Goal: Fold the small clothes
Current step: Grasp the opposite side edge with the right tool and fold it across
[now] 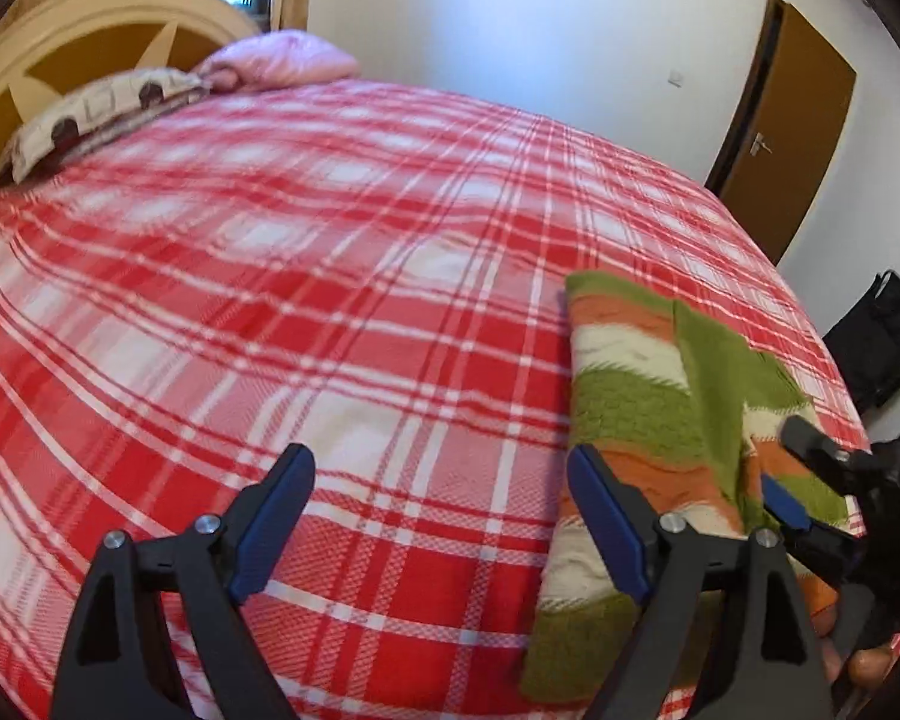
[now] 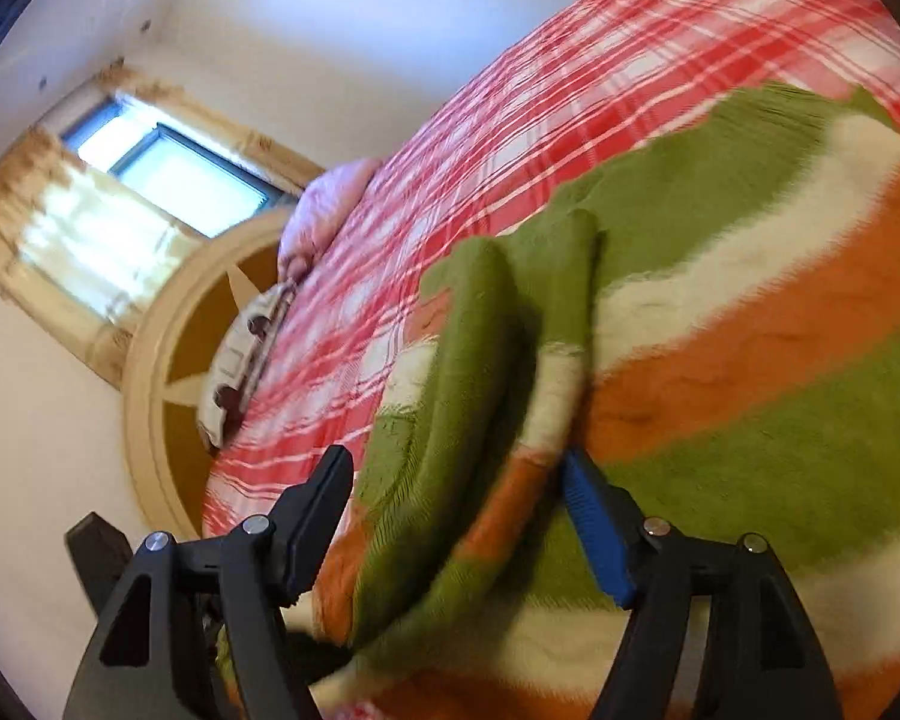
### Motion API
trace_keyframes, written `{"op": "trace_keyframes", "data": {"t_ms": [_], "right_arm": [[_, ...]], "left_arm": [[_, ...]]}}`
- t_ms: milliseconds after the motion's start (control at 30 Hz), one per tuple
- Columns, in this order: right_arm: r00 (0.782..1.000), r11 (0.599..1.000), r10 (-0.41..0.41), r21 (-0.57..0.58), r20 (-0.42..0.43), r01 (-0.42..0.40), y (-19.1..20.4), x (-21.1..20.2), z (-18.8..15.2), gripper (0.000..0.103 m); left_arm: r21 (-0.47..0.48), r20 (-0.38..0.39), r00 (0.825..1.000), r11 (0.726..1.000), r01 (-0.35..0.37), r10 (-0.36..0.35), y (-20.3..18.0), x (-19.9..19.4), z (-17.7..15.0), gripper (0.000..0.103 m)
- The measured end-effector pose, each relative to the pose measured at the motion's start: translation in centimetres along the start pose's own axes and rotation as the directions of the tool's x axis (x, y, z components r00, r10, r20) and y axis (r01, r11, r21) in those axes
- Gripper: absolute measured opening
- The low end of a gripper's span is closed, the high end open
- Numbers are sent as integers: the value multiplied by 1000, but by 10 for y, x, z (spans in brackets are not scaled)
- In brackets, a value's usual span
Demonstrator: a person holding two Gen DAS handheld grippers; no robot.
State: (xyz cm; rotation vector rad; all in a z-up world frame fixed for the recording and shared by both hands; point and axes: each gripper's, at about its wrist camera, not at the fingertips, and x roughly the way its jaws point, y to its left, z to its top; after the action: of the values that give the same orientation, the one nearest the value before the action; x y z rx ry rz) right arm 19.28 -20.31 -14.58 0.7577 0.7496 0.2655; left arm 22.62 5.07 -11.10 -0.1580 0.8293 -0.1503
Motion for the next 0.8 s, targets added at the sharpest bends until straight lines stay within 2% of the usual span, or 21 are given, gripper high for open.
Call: {"op": "trace_keyframes", "data": {"t_ms": [100,167,200,233,300,500,567,667,800], "right_arm": [[999,997,-38,-63,6,39,17,15,0,72],[994,986,-109,-128,-3,108,28,27,-1,68],[986,972,-165,-167,-1,163,33,34,-3,55],[981,964,-192,-184,5,190,33,37,-3,49],[980,960,-196,-199,20,196,33,38,-4,32],[978,916,-202,-345,44,205,45,31,-2,16],[981,905,-188,-380,49,193,48,24,3,15],[979,860,-193,-468,71,204,56,13,9,14],[972,805,-205,-545,111,232,54,-7,18,14]], "left_arm": [[-35,-27,999,999,18,-19,0,9,-9,88],[-38,-42,998,998,51,-52,-6,10,-17,88],[-30,-44,997,997,65,-66,-10,10,-22,88],[-22,-45,997,997,68,-69,-11,12,-23,88],[12,-53,997,998,56,-55,-21,17,-30,88],[21,-45,998,998,55,-54,-25,15,-28,88],[22,-32,998,998,53,-53,-22,12,-21,88],[-3,4,999,999,33,-33,-17,7,-5,88],[-15,8,1000,1000,0,1,-21,14,11,88]]}}
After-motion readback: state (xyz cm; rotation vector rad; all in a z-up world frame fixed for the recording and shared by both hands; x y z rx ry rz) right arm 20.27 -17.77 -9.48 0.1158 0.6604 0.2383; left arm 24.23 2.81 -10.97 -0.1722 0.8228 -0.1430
